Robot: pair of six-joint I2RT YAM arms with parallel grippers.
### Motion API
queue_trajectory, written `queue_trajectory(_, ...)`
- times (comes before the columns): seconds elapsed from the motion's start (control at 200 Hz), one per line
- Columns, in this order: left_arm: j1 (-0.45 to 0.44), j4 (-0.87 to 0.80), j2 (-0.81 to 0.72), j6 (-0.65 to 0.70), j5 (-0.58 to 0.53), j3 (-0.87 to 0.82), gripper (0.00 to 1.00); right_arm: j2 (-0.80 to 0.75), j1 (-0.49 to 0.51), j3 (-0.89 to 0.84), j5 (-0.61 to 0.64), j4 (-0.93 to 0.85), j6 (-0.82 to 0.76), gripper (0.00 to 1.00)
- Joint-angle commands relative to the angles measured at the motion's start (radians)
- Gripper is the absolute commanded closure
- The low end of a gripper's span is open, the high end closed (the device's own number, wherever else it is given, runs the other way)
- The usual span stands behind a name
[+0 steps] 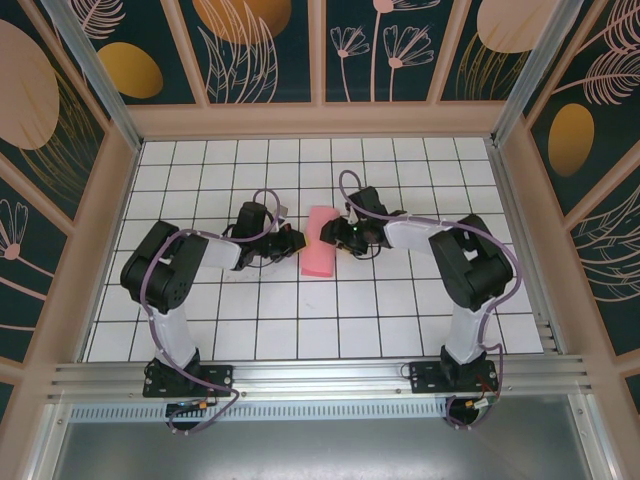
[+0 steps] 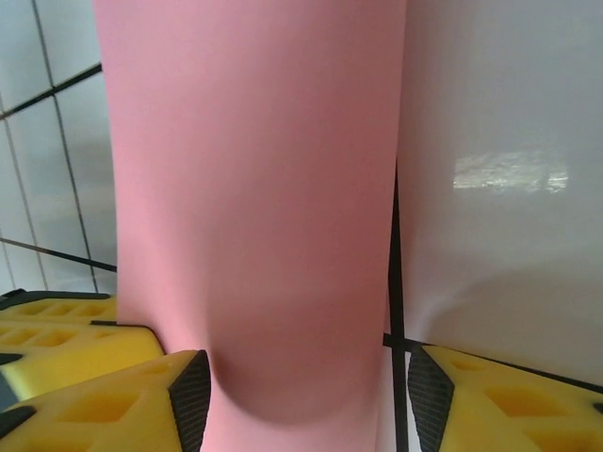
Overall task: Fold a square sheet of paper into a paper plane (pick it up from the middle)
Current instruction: Hold the square sheet of paper at the center of the table.
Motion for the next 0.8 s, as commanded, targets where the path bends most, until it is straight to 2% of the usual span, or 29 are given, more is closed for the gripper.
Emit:
queue_trajectory(0.0, -0.006, -0.025, 0.027, 0.012, -0.007, 0.03, 0.93, 0.035, 0.006, 0.049, -0.013, -0.066, -0.029, 0.41)
queue_trajectory(0.12, -0.006, -0.099, 0.015, 0.041, -0.058, 0.049, 0.88, 0.059, 0.007, 0.064, 0.021, -0.112, -0.034, 0.45)
queue_trajectory(0.34, -0.006, -0.286, -0.1, 0.124, -0.236, 0.093, 0.64, 0.106, 0.009, 0.087, 0.097, -0.209, -0.062, 0.52)
queue_trajectory(0.525, -0.005, -0.307, -0.156, 0.134, -0.33, 0.089, 0.61, 0.151, 0.017, 0.119, 0.138, -0.27, -0.083, 0.53)
queue_trajectory(0.796, -0.006, -0.253, -0.164, 0.146, -0.384, 0.055, 0.59, 0.223, 0.031, 0.174, 0.17, -0.362, -0.135, 0.53)
